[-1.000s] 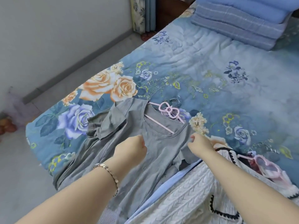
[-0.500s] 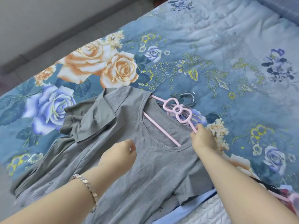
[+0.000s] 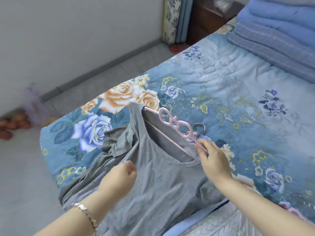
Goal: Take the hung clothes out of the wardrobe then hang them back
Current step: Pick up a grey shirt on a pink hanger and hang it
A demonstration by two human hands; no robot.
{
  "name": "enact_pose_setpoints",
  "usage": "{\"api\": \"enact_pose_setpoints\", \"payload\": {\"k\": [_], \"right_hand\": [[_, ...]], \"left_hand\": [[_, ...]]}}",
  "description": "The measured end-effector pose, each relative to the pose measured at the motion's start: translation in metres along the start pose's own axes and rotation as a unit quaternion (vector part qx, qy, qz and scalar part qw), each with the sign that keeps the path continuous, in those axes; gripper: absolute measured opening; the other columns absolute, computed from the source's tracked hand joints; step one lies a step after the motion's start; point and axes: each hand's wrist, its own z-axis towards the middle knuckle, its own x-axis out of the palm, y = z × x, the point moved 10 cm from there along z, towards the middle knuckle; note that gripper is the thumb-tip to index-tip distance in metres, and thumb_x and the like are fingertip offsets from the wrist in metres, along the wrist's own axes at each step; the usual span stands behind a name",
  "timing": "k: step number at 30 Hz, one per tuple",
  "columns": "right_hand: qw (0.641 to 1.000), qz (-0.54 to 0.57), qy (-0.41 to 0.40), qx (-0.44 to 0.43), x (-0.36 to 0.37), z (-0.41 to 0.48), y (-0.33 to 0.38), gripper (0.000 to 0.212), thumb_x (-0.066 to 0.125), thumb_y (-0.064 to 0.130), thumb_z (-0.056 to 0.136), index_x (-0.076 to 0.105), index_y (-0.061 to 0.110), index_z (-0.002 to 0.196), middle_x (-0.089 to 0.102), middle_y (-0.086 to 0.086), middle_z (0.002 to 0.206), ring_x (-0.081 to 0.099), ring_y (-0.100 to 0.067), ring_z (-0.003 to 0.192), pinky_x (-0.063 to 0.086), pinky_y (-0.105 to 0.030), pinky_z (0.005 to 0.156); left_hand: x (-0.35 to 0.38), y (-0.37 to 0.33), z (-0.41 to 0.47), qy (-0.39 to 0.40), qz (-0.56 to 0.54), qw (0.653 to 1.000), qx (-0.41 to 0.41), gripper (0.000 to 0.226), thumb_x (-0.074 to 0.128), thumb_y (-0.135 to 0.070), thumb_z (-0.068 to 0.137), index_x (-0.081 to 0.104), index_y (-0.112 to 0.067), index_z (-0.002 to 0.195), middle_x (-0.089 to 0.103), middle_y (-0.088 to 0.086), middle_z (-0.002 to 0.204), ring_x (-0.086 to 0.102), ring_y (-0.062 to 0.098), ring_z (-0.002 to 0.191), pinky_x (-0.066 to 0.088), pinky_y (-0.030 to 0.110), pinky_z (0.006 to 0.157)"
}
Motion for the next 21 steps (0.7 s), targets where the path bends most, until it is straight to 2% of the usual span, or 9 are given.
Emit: {"api": "enact_pose_setpoints", "payload": {"k": [2,3,4,6,8,10,13,17,21], "right_hand": [[0.999,0.003,0.005,-0.05,-0.018,-0.021,0.059,0.035,0.045,0.033,0.084,0.067,0.012,0.099,0.068,-0.004,0.09,0.051,-0.014,0.085,0.024,-0.024,0.061],[0.997,-0.002,0.008,-0.073,-0.026,-0.032,0.089,0.034,0.044,0.035,0.085,0.067,0.013,0.1,0.068,-0.003,0.091,0.05,-0.014,0.087,0.024,-0.025,0.061],[0.995,-0.007,0.018,-0.093,-0.033,-0.044,0.119,0.034,0.044,0.036,0.088,0.067,0.016,0.102,0.069,-0.001,0.096,0.053,-0.013,0.087,0.03,-0.028,0.064],[0.989,-0.001,0.047,-0.137,-0.045,-0.074,0.182,0.037,0.042,0.039,0.088,0.066,0.02,0.108,0.068,0.002,0.107,0.061,-0.02,0.099,0.043,-0.034,0.075],[0.981,-0.004,0.071,-0.182,-0.056,-0.109,0.242,0.036,0.042,0.039,0.09,0.065,0.025,0.114,0.065,0.005,0.113,0.059,-0.021,0.107,0.044,-0.033,0.081],[0.969,-0.029,0.083,-0.233,-0.065,-0.148,0.3,0.027,0.046,0.033,0.096,0.063,0.028,0.116,0.064,0.006,0.112,0.056,-0.018,0.109,0.041,-0.031,0.08],[0.942,-0.044,0.099,-0.318,-0.079,-0.213,0.386,0.023,0.046,0.03,0.097,0.064,0.026,0.111,0.062,0.008,0.108,0.054,-0.016,0.107,0.037,-0.029,0.076],[0.897,-0.068,0.151,-0.41,-0.083,-0.314,0.484,0.024,0.045,0.032,0.097,0.064,0.025,0.11,0.061,0.007,0.112,0.056,-0.019,0.106,0.042,-0.031,0.08],[0.839,-0.066,0.224,-0.491,-0.08,-0.419,0.55,0.018,0.046,0.03,0.096,0.062,0.027,0.104,0.062,0.008,0.105,0.057,-0.02,0.097,0.039,-0.028,0.072]], "left_hand": [[-0.032,0.013,-0.03,-0.032,-0.009,0.999,-0.002,0.013,0.045,-0.02,0.087,0.05,-0.031,0.082,0.063,-0.002,0.096,0.057,0.021,0.089,0.046,0.028,0.079],[-0.048,0.021,-0.048,-0.049,-0.011,0.999,-0.003,0.013,0.045,-0.02,0.087,0.051,-0.031,0.083,0.064,-0.001,0.098,0.058,0.022,0.093,0.046,0.028,0.079],[-0.064,0.031,-0.067,-0.064,-0.013,0.998,-0.005,0.012,0.045,-0.02,0.087,0.054,-0.029,0.084,0.064,-0.001,0.1,0.059,0.022,0.096,0.046,0.028,0.08],[-0.098,0.053,-0.112,-0.093,-0.018,0.995,-0.008,0.013,0.045,-0.02,0.088,0.055,-0.027,0.085,0.065,0.001,0.101,0.058,0.023,0.097,0.045,0.028,0.08],[-0.13,0.079,-0.162,-0.128,-0.025,0.991,-0.016,0.014,0.043,-0.02,0.089,0.052,-0.029,0.083,0.065,0.001,0.103,0.057,0.023,0.092,0.045,0.028,0.079],[-0.159,0.109,-0.218,-0.158,-0.04,0.986,-0.029,0.017,0.042,-0.017,0.088,0.053,-0.029,0.086,0.065,0.002,0.102,0.056,0.023,0.086,0.045,0.028,0.075],[-0.195,0.159,-0.306,-0.203,-0.076,0.975,-0.053,0.016,0.043,-0.017,0.088,0.053,-0.029,0.083,0.065,0.001,0.097,0.06,0.023,0.086,0.048,0.028,0.073],[-0.217,0.236,-0.435,-0.241,-0.063,0.96,-0.126,0.013,0.041,-0.022,0.09,0.052,-0.029,0.089,0.063,-0.002,0.102,0.058,0.022,0.091,0.046,0.027,0.074],[-0.216,0.314,-0.56,-0.282,-0.099,0.927,-0.225,0.016,0.042,-0.022,0.09,0.049,-0.029,0.076,0.063,-0.002,0.094,0.059,0.022,0.088,0.046,0.028,0.071]]}}
